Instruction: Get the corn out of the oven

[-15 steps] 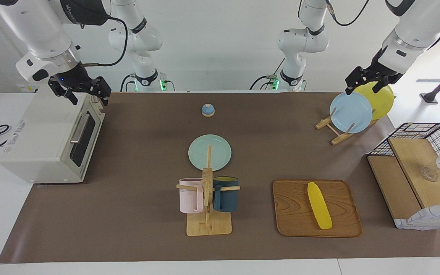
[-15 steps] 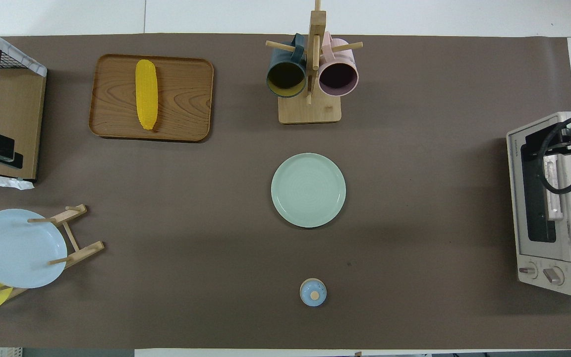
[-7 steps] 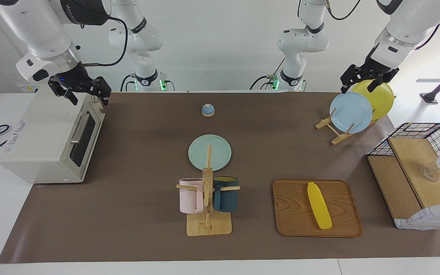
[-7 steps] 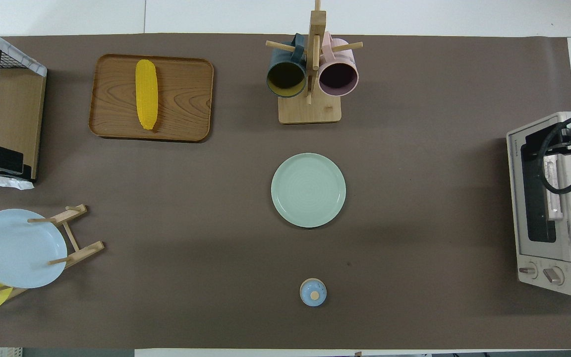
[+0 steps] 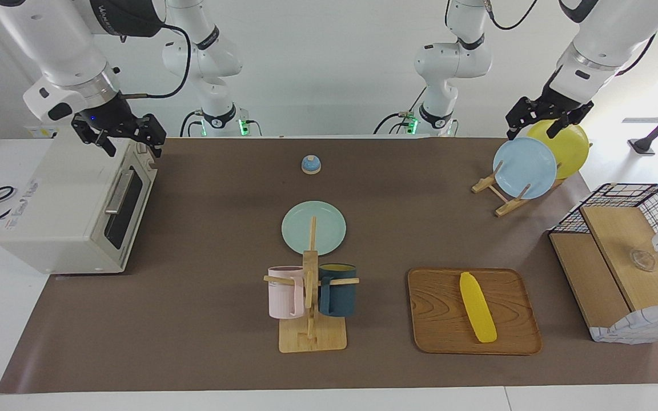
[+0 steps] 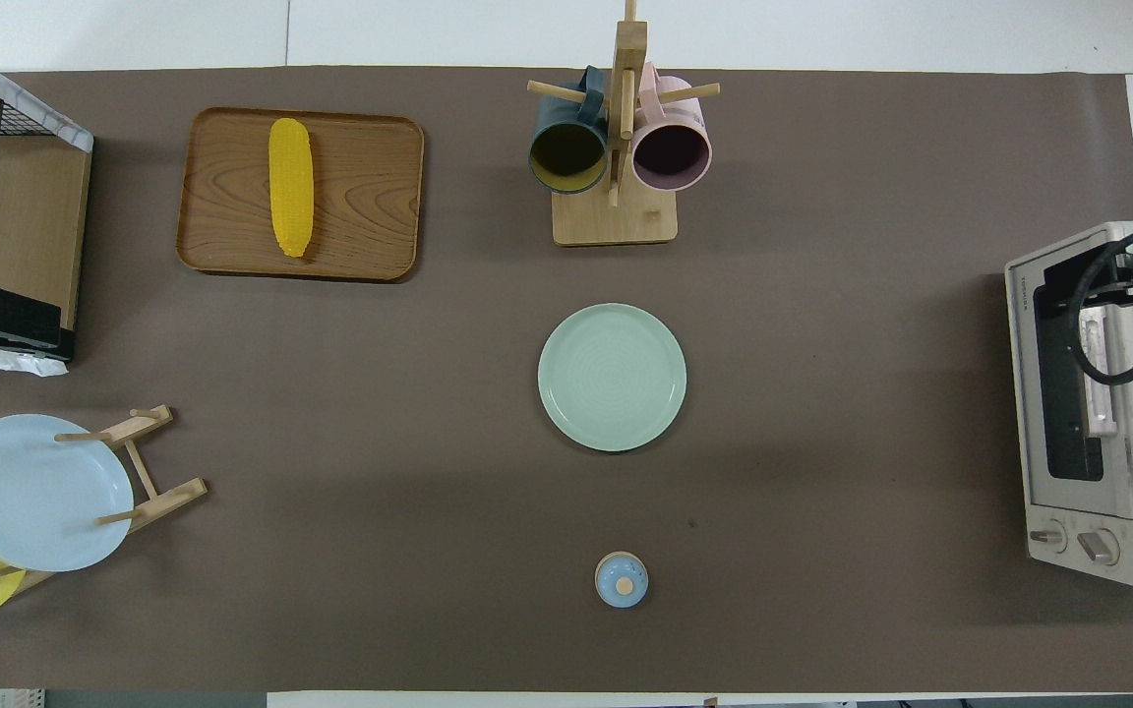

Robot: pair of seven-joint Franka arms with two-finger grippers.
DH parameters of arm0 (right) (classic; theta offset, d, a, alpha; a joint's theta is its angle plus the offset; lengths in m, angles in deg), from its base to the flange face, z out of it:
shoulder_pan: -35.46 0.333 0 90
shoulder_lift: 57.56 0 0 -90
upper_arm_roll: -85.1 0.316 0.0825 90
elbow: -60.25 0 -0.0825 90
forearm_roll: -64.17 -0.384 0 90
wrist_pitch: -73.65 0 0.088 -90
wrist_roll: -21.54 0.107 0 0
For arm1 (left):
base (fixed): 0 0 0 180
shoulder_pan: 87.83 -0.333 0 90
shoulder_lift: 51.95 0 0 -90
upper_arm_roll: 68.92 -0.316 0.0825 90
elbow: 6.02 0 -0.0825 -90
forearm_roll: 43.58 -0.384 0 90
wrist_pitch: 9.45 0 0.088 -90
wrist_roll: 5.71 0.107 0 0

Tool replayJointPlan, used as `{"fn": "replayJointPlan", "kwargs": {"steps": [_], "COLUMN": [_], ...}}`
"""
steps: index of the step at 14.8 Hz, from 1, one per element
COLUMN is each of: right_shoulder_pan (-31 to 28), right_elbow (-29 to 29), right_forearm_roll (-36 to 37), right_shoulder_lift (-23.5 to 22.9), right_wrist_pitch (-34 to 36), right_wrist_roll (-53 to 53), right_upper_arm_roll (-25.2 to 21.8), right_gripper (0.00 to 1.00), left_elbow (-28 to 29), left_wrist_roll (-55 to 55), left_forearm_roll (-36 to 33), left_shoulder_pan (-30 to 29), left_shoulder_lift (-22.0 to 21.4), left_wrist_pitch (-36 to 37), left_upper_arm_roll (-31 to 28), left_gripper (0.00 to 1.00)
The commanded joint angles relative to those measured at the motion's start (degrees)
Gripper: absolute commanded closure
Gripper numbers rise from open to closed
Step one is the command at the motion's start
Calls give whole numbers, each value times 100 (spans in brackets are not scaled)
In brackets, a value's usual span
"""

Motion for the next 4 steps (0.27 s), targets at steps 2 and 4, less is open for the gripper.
{"fn": "replayJointPlan", "kwargs": {"steps": [2,4], "right_shoulder_pan": [-84,-75], "right_elbow": [-61,-61], "right_forearm_roll": [-105,-105], "right_shoulder_lift": [66,66], "right_wrist_pitch": [-90,-90], "right_wrist_roll": [-86,-86], "right_upper_arm_roll": [45,45], "right_gripper": [0,0], "left_elbow": [386,351], "left_wrist_roll": [21,13], "left_forearm_roll": [-101,-92], "left_shoulder_pan": [-98,-89], "left_shoulder_lift": [-167,-158], "left_wrist_pitch": [-311,-302], "left_upper_arm_roll": [75,84], "left_gripper": [0,0]}}
